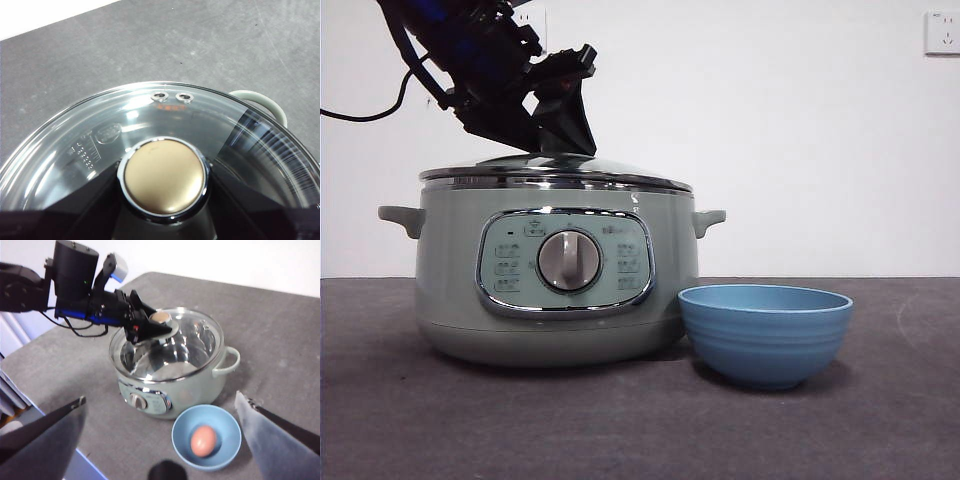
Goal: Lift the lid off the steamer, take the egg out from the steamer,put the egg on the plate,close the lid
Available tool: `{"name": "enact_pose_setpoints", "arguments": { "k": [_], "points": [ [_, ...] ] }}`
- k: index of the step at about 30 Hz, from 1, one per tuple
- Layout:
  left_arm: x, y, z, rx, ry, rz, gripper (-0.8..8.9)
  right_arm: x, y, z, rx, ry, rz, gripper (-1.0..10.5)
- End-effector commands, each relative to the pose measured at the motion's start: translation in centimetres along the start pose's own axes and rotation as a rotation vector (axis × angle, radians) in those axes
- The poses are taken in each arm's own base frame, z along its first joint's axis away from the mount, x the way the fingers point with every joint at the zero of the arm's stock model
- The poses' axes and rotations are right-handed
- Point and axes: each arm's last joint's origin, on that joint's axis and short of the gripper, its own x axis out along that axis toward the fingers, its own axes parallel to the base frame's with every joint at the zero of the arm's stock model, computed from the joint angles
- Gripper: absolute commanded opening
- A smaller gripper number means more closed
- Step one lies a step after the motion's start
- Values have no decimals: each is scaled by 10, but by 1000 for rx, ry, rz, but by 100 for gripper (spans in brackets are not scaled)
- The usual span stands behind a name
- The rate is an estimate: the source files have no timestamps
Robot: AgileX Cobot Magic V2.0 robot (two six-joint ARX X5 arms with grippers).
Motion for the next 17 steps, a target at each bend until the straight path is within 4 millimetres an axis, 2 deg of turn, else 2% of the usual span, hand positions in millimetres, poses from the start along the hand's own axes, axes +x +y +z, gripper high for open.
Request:
{"name": "enact_pose_setpoints", "arguments": {
  "k": [1, 3, 4, 12, 17],
  "points": [
    [3, 2, -12, 21, 72, 20, 214, 1, 0, -2, 8, 10, 2, 504],
    [3, 2, -12, 21, 75, 22, 469, 1, 0, -2, 8, 10, 2, 504],
    [3, 2, -12, 21, 75, 22, 558, 1, 0, -2, 8, 10, 2, 504],
    [-4, 2, -8, 22, 54, 26, 574, 1, 0, -2, 8, 11, 4, 504],
    [-30, 2, 2, 23, 11, 29, 574, 1, 0, -2, 8, 11, 5, 504]
  ]
}}
